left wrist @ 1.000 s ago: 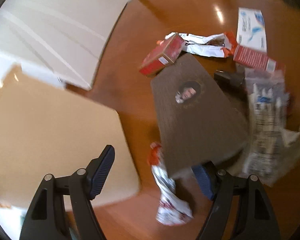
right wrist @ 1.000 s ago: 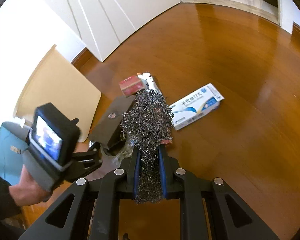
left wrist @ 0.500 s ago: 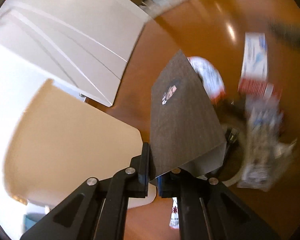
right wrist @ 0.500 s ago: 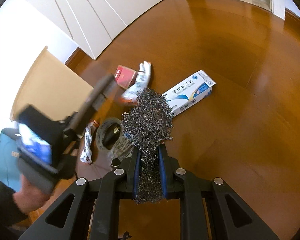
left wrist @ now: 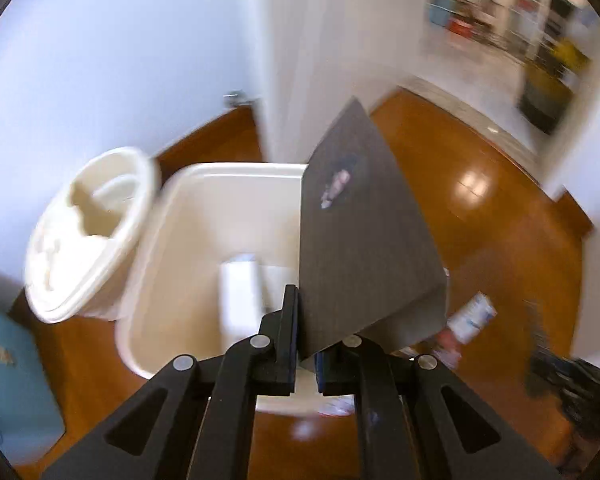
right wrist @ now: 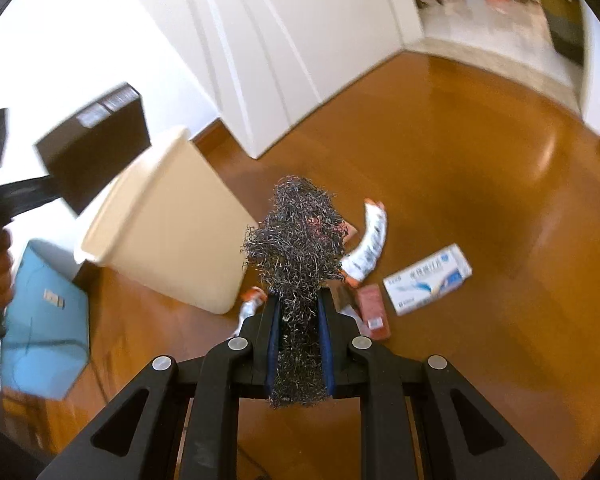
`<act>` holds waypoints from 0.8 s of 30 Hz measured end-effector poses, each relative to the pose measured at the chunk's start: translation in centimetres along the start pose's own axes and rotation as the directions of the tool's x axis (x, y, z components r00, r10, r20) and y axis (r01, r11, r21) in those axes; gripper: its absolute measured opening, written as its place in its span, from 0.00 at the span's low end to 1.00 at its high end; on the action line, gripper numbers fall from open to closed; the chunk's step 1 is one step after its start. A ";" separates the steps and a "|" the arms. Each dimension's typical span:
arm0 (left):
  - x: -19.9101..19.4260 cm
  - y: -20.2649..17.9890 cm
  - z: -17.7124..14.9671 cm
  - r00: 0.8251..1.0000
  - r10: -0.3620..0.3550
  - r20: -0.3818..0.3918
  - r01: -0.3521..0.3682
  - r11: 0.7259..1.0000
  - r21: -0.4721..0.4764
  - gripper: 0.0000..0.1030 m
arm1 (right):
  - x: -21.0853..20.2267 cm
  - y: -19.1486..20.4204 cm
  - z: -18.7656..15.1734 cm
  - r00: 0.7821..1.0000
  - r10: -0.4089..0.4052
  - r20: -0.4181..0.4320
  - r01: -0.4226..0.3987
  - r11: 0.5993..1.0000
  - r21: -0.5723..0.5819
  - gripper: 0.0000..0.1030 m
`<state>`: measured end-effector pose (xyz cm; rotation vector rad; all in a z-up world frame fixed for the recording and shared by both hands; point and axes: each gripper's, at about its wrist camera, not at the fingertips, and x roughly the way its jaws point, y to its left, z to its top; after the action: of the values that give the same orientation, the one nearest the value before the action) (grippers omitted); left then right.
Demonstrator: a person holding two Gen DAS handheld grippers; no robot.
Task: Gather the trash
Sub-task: 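Drop the brown card into the wastebasket by opening the left tool, then release the steel wool into the wastebasket with the right tool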
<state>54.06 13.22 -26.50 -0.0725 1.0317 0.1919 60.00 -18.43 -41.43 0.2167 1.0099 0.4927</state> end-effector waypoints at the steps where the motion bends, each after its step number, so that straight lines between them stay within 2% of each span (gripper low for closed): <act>1: 0.8 1.1 0.0 1.000 0.028 -0.011 -0.028 0.999 -0.019 0.06 | -0.7 0.8 0.6 1.000 -0.004 0.001 0.004 1.000 -0.029 0.18; 3: 2.4 3.1 0.6 0.998 0.051 -0.044 -0.053 0.997 -0.052 0.07 | -2.0 2.4 1.9 1.000 -0.020 0.001 0.020 0.997 -0.076 0.18; 5: 3.7 3.8 0.2 0.993 0.042 -0.108 -0.051 0.995 -0.081 0.09 | -2.9 3.4 2.8 1.000 -0.023 -0.007 0.022 0.995 -0.092 0.18; 6: 4.1 4.4 0.1 0.990 0.033 -0.137 -0.048 0.993 -0.104 0.25 | -3.3 4.2 3.3 1.000 -0.027 -0.013 0.026 0.994 -0.104 0.18; 7: 3.9 5.2 -0.1 0.989 0.025 -0.143 -0.045 0.989 -0.143 0.65 | -3.5 4.7 3.6 0.999 -0.031 -0.016 0.029 0.993 -0.113 0.18; 8: 3.3 5.5 -0.4 0.992 0.019 -0.128 -0.040 0.986 -0.162 0.88 | -3.8 5.4 4.1 0.999 -0.031 -0.020 0.028 0.992 -0.121 0.18; 9: 2.3 5.9 -1.0 0.995 0.016 -0.103 -0.034 0.984 -0.175 1.00 | -3.9 6.0 4.4 0.999 -0.027 -0.023 0.024 0.992 -0.125 0.19; 14: -2.9 8.5 -1.0 0.997 -0.046 -0.064 0.030 0.975 -0.219 1.00 | -3.5 10.6 7.2 0.998 0.009 -0.061 -0.018 0.989 -0.148 0.19; 17: -6.7 10.0 -1.0 0.999 -0.043 -0.024 0.038 0.977 -0.208 1.00 | -2.0 14.9 9.5 0.995 0.054 -0.088 -0.069 0.981 -0.179 0.19; 19: -9.5 10.6 -1.7 0.999 -0.049 0.001 0.048 0.978 -0.202 1.00 | -0.3 17.4 11.0 0.989 0.087 -0.121 -0.107 0.979 -0.175 0.20; 22: -11.7 10.7 -2.1 0.998 -0.060 0.023 0.064 0.976 -0.207 1.00 | 3.3 20.7 12.9 0.977 0.122 -0.173 -0.148 0.978 -0.146 0.24; 24: -12.7 11.4 -2.9 0.997 -0.067 0.046 0.075 0.971 -0.227 1.00 | 6.0 22.0 13.7 0.972 0.105 -0.211 -0.133 0.984 -0.123 0.24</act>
<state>43.12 22.37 -16.73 -0.3137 0.9644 0.2455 67.86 4.35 -30.14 0.1060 1.1622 0.7017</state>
